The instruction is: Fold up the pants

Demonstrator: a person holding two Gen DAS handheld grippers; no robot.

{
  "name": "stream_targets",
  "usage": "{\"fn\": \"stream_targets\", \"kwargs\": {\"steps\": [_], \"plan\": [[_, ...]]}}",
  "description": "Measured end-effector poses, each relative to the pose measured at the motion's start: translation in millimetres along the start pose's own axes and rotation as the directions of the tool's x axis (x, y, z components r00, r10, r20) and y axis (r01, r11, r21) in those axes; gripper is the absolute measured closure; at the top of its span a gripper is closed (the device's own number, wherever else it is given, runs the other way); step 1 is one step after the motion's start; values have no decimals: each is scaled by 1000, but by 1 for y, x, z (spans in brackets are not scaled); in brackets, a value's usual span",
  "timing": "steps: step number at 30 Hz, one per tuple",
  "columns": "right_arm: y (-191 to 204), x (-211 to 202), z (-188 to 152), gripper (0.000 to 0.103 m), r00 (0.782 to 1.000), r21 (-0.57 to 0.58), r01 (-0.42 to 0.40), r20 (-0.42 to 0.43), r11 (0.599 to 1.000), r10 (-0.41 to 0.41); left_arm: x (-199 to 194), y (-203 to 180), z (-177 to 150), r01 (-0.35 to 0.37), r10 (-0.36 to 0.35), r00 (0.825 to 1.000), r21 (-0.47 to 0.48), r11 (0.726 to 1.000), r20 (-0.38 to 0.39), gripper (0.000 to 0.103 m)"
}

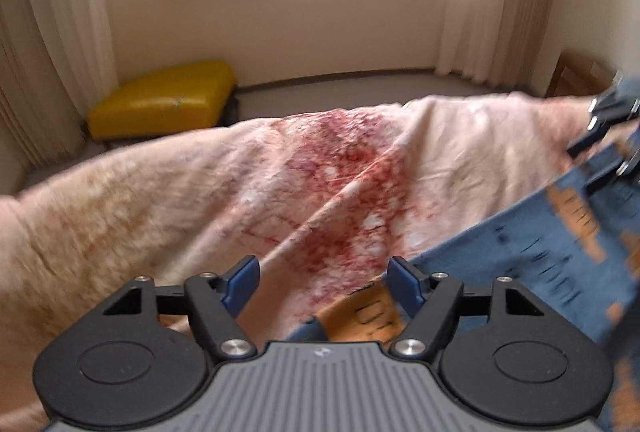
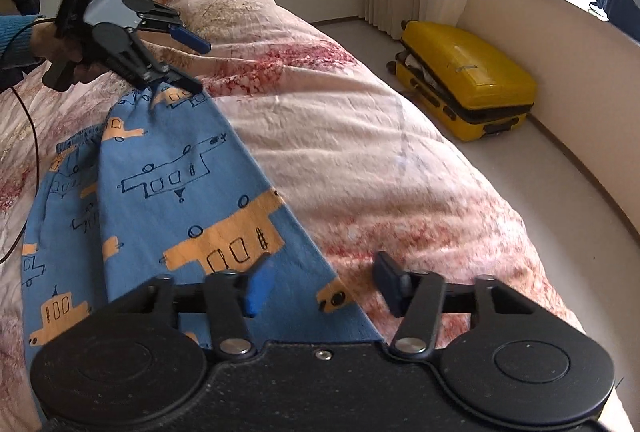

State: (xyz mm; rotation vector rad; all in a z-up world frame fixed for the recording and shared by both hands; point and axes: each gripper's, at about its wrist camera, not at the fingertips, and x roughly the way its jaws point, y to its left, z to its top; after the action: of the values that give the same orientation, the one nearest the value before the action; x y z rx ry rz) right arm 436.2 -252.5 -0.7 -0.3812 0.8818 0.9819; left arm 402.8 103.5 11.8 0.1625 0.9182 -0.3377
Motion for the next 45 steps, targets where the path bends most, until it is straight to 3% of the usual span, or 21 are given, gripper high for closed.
{"fn": "stream_targets", "kwargs": {"steps": [3, 6, 11, 14, 20, 23, 27, 29, 32, 35, 37, 40, 45], "plan": [[0, -4, -1, 55, 1000, -8, -6, 3, 1000, 6, -6, 3, -1, 94, -94, 996, 1, 996, -4, 26], [2, -3, -3, 55, 1000, -7, 4, -9, 1000, -4, -1, 5, 0, 88, -88, 996, 20, 996, -30, 27], [7, 0, -7, 58, 1000, -21, 18, -23, 1000, -18, 9, -4, -2, 84, -73, 990, 91, 992, -118, 52], [9, 4, -8, 62, 999, -19, 31, -31, 999, -32, 6, -11, -5, 54, -36, 992, 145, 988, -120, 71], [16, 7, -5, 63, 996, -21, 81, -31, 996, -82, 2, -13, -8, 4, 8, 995, 112, 994, -104, 98], [19, 9, -5, 66, 994, -14, 105, -24, 994, -105, -2, -24, -11, -60, 68, 995, 117, 991, -68, 102], [29, 12, -9, 99, 989, -47, 142, -34, 989, -144, -16, -39, -17, -149, 148, 989, 81, 985, 18, 103], [37, 8, -7, 101, 982, -78, 189, -12, 979, -190, -29, -47, -18, -189, 182, 980, 75, 979, 86, 103], [47, -3, 1, 102, 961, -104, 274, 46, 956, -271, -48, -52, -15, -256, 241, 952, 59, 965, 191, 103], [49, -13, 22, 102, 914, -140, 398, 144, 906, -379, -54, -50, -5, -334, 311, 914, 48, 941, 262, 103], [43, -12, 37, 102, 885, -122, 451, 188, 884, -425, -47, -41, 4, -347, 332, 909, 18, 938, 251, 103], [29, 6, 59, 102, 868, -101, 482, 186, 870, -460, -24, -24, 14, -348, 348, 917, -33, 937, 197, 103], [9, 61, 67, 102, 876, -107, 481, 82, 870, -475, 15, -8, 9, -349, 352, 932, -40, 936, 92, 103]]}}
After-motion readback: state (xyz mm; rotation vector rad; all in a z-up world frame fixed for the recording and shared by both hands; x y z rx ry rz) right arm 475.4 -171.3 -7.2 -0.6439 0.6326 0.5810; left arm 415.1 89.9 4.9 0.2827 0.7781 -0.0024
